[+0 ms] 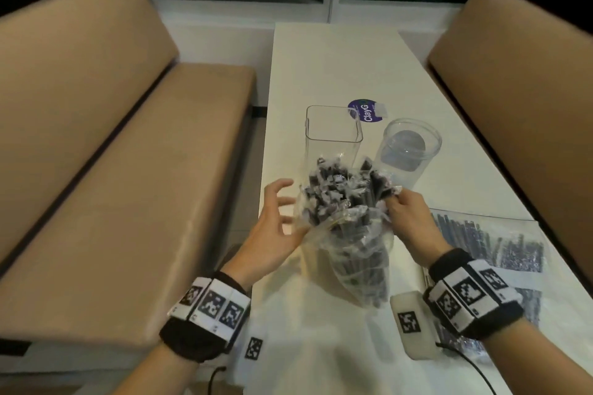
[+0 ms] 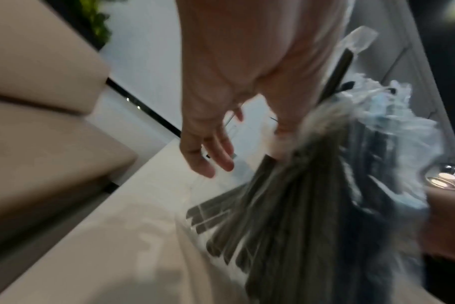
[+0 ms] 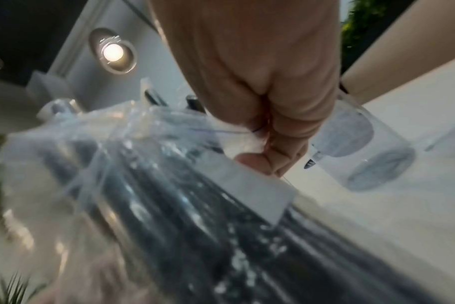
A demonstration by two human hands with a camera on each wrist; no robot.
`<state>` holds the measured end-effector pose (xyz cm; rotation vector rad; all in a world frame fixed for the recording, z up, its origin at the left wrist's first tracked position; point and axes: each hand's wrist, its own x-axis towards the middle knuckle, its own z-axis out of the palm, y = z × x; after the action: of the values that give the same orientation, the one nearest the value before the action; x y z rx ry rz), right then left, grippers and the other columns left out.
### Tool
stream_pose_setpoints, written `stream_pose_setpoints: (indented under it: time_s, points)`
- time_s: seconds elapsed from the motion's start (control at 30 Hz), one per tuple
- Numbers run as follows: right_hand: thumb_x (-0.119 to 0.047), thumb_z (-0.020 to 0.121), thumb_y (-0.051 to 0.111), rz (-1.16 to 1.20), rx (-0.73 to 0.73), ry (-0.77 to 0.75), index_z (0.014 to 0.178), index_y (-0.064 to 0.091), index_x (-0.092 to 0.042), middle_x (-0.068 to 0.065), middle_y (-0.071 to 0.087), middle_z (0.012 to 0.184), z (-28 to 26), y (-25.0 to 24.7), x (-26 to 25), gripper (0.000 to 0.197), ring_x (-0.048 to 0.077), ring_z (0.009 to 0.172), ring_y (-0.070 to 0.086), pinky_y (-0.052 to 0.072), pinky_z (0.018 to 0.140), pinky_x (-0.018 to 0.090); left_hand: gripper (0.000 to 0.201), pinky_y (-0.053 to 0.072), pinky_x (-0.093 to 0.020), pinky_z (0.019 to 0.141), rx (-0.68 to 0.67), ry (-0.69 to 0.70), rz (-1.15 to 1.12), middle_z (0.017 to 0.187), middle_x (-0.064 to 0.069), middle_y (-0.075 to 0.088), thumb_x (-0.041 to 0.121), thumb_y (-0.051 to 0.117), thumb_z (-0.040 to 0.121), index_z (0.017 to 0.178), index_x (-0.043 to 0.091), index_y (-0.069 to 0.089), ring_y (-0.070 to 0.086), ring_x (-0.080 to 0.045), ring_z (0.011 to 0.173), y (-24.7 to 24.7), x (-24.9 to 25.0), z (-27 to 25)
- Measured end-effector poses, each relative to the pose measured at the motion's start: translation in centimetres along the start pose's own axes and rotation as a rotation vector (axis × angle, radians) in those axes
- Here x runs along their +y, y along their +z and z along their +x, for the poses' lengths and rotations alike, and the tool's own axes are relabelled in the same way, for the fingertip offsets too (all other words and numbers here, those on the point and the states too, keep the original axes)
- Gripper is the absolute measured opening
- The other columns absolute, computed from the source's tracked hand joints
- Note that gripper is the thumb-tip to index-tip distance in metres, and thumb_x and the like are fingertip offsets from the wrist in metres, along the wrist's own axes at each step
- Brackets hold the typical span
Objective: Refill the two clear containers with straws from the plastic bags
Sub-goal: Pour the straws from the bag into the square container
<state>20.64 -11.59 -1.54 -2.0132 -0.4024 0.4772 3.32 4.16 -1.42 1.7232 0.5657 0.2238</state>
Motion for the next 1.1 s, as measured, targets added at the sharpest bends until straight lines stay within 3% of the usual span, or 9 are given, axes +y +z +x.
stream_pose_setpoints:
  time_s: [0.07, 0.13, 0.27, 0.33, 0.43, 0.53, 0.73, 0.93, 1.1]
  points:
    - [-0.03, 0.085, 0.042, 0.027, -0.058, 0.028, 0.095, 0.058, 0.006, 0.032, 0.066, 0.099, 0.0, 0.0, 0.6, 0.04, 0.05, 0.098, 0.062, 0.052, 0.084, 0.062, 0.109, 0.037, -0.04, 0.112, -0.192, 0.081, -0.011, 0.154, 0.01, 0.022, 0.017, 0.081, 0.069, 0.144, 0.049, 0.009, 0.032, -0.014, 0.14, -0.8, -0.1, 0.4]
    - [-0.033, 0.093, 0.048, 0.084, -0.133, 0.034, 0.104, 0.061, 0.004, 0.029, 0.068, 0.104, -1.2, 0.0, -0.8, 0.04, 0.046, 0.101, 0.064, 0.05, 0.089, 0.061, 0.127, 0.026, -0.033, 0.117, -0.34, 0.153, 0.02, 0.16, 0.014, 0.011, 0.013, 0.087, 0.062, 0.149, 0.047, 0.002, 0.019, -0.005, 0.147, -0.6, -0.2, 1.3]
    - [-0.03, 0.095, 0.054, 0.364, -0.165, 0.045, 0.108, 0.063, -0.009, 0.025, 0.065, 0.116, -3.5, -1.5, -2.8, 0.026, 0.036, 0.1, 0.065, 0.044, 0.1, 0.061, 0.073, 0.049, -0.043, 0.105, -0.237, 0.105, -0.04, 0.122, 0.004, 0.069, 0.02, 0.089, 0.057, 0.123, 0.03, 0.059, 0.063, -0.011, 0.117, 0.8, -1.0, 2.5]
    - [-0.031, 0.09, 0.057, 0.525, -0.244, -0.02, 0.123, 0.058, -0.026, 0.009, 0.064, 0.129, -5.1, -3.2, -3.0, 0.033, 0.033, 0.113, 0.064, 0.046, 0.1, 0.056, 0.044, 0.054, -0.055, 0.093, -0.043, 0.074, -0.115, 0.104, -0.004, 0.077, 0.021, 0.085, 0.061, 0.103, 0.025, 0.071, 0.071, -0.025, 0.103, 1.1, -1.6, 2.5]
    - [-0.036, 0.077, 0.077, 0.304, -0.364, -0.257, 0.127, 0.05, -0.044, -0.018, 0.055, 0.137, -7.8, -3.9, -2.4, 0.058, 0.013, 0.122, 0.06, 0.049, 0.099, 0.036, 0.036, 0.058, -0.044, 0.087, 0.103, 0.084, -0.185, 0.097, -0.002, 0.077, 0.027, 0.079, 0.062, 0.097, 0.023, 0.071, 0.073, -0.019, 0.096, 1.8, -1.4, 2.3]
    - [-0.02, 0.07, 0.081, 0.057, -0.147, -0.371, 0.103, 0.06, -0.032, -0.02, 0.066, 0.116, -8.7, -2.6, -1.2, 0.04, 0.001, 0.105, 0.067, 0.054, 0.09, 0.02, 0.029, 0.056, -0.027, 0.082, 0.171, 0.101, -0.262, 0.096, 0.002, 0.077, 0.008, 0.076, 0.076, 0.101, 0.022, 0.068, 0.072, -0.011, 0.094, 2.3, -0.7, 2.2]
    - [-0.021, 0.085, 0.066, 0.195, 0.122, -0.325, 0.087, 0.059, -0.007, -0.009, 0.073, 0.091, -8.4, -2.5, 0.1, 0.016, 0.008, 0.079, 0.071, 0.057, 0.076, 0.026, 0.023, 0.058, -0.03, 0.084, 0.133, 0.029, -0.358, 0.1, -0.019, 0.074, -0.002, 0.064, 0.086, 0.108, -0.007, 0.064, 0.071, -0.027, 0.096, 2.6, -1.1, 1.6]
    - [0.002, 0.095, 0.052, 0.327, 0.08, -0.129, 0.088, 0.053, -0.001, -0.001, 0.071, 0.09, -7.3, -0.7, 2.2, 0.007, 0.016, 0.082, 0.072, 0.057, 0.065, 0.02, 0.111, 0.043, -0.043, 0.109, -0.163, -0.178, -0.366, 0.137, -0.011, 0.049, 0.018, 0.081, 0.06, 0.147, 0.036, 0.013, 0.056, -0.024, 0.124, 3.7, -3.3, 0.8]
    - [-0.001, 0.087, 0.061, 0.22, -0.039, -0.219, 0.087, 0.067, -0.023, -0.008, 0.06, 0.125, -7.2, -0.9, 1.2, 0.023, 0.017, 0.111, 0.064, 0.056, 0.09, 0.04, 0.092, 0.057, -0.028, 0.084, -0.059, -0.116, -0.463, 0.127, -0.003, 0.063, -0.007, 0.08, 0.066, 0.134, 0.035, 0.034, 0.067, -0.015, 0.111, 5.2, -3.3, 0.7]
